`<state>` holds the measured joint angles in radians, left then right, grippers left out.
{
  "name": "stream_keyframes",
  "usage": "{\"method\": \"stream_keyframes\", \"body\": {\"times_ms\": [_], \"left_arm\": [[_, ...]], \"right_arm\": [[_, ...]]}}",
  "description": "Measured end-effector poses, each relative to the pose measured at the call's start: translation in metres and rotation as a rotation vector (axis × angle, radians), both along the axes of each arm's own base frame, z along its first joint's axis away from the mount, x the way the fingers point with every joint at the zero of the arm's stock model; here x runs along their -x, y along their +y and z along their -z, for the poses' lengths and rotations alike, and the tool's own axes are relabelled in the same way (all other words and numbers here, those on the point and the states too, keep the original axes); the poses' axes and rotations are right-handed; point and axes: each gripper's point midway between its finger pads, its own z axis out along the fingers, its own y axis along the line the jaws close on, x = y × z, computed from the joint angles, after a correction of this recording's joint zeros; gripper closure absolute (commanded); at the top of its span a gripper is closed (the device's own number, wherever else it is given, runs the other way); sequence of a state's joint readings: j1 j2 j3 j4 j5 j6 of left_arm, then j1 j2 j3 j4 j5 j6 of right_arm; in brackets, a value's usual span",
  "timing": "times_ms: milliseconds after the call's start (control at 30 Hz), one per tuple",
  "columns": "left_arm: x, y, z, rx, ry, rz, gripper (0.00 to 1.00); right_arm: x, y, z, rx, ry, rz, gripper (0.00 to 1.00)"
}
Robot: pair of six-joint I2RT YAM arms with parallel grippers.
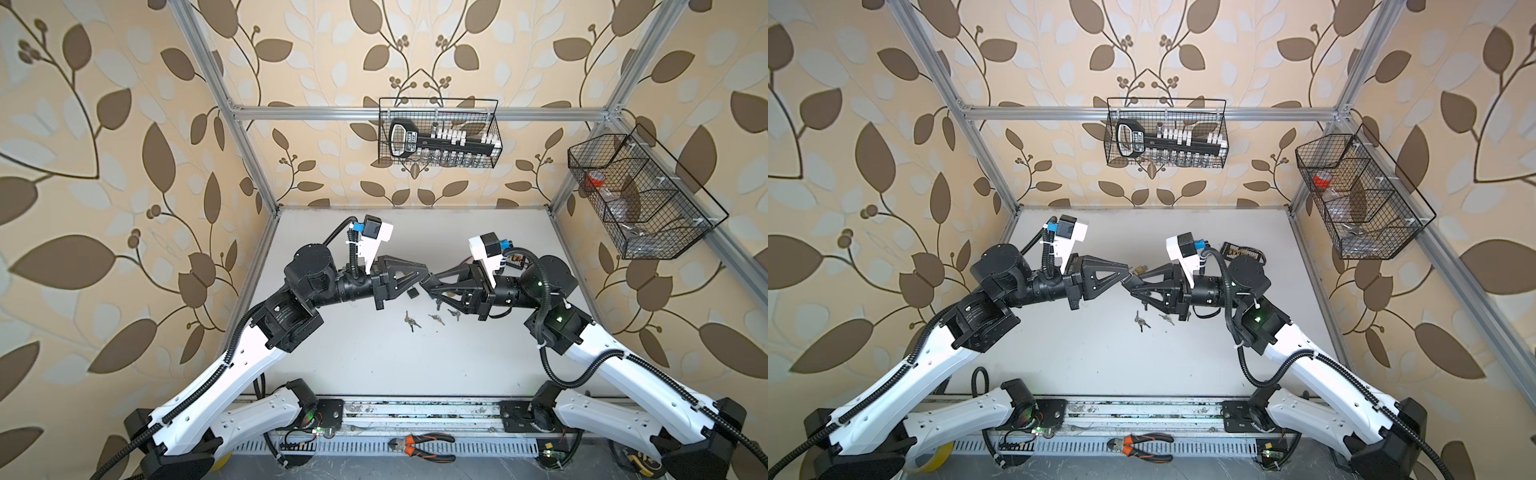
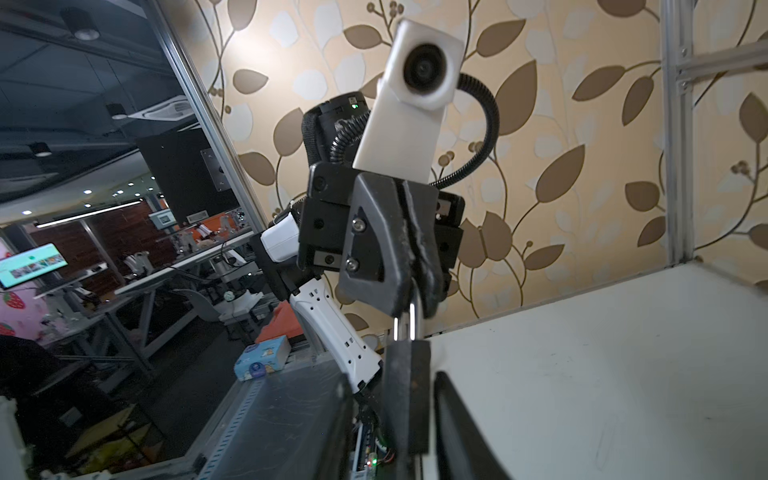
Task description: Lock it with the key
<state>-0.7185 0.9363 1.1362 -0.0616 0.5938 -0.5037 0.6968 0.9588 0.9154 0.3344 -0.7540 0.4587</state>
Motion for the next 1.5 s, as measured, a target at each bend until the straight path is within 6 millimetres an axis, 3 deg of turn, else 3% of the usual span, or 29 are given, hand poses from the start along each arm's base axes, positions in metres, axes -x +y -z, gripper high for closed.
{"method": "stream_keyframes", "body": {"times_ms": [200, 400, 667, 900, 1167, 1500], "left_arm": [[-0.017, 0.006, 0.014, -0.041, 0.056, -0.109, 1.00], [-0.024, 0.017, 0.018, -0.055, 0.072, -0.190, 1.00], [-0.048, 0.038, 0.046, -0.148, 0.146, -0.382, 1.00], [-0.056, 0.047, 0.055, -0.177, 0.163, -0.451, 1.00], [-0.057, 0.051, 0.052, -0.171, 0.157, -0.474, 1.00], [-0.058, 0.052, 0.054, -0.177, 0.161, -0.483, 1.00]], "right_arm": [[-0.003, -0.020, -0.014, -0.006, -0.164, 0.160, 0.29], [-0.034, -0.013, 0.027, 0.154, -0.168, 0.307, 0.28], [-0.044, 0.010, 0.063, 0.256, -0.161, 0.418, 0.29], [-0.060, 0.036, 0.092, 0.286, -0.109, 0.470, 0.31], [-0.074, 0.047, 0.100, 0.262, -0.068, 0.514, 0.58], [-0.080, 0.048, 0.102, 0.252, -0.045, 0.539, 0.79]]}}
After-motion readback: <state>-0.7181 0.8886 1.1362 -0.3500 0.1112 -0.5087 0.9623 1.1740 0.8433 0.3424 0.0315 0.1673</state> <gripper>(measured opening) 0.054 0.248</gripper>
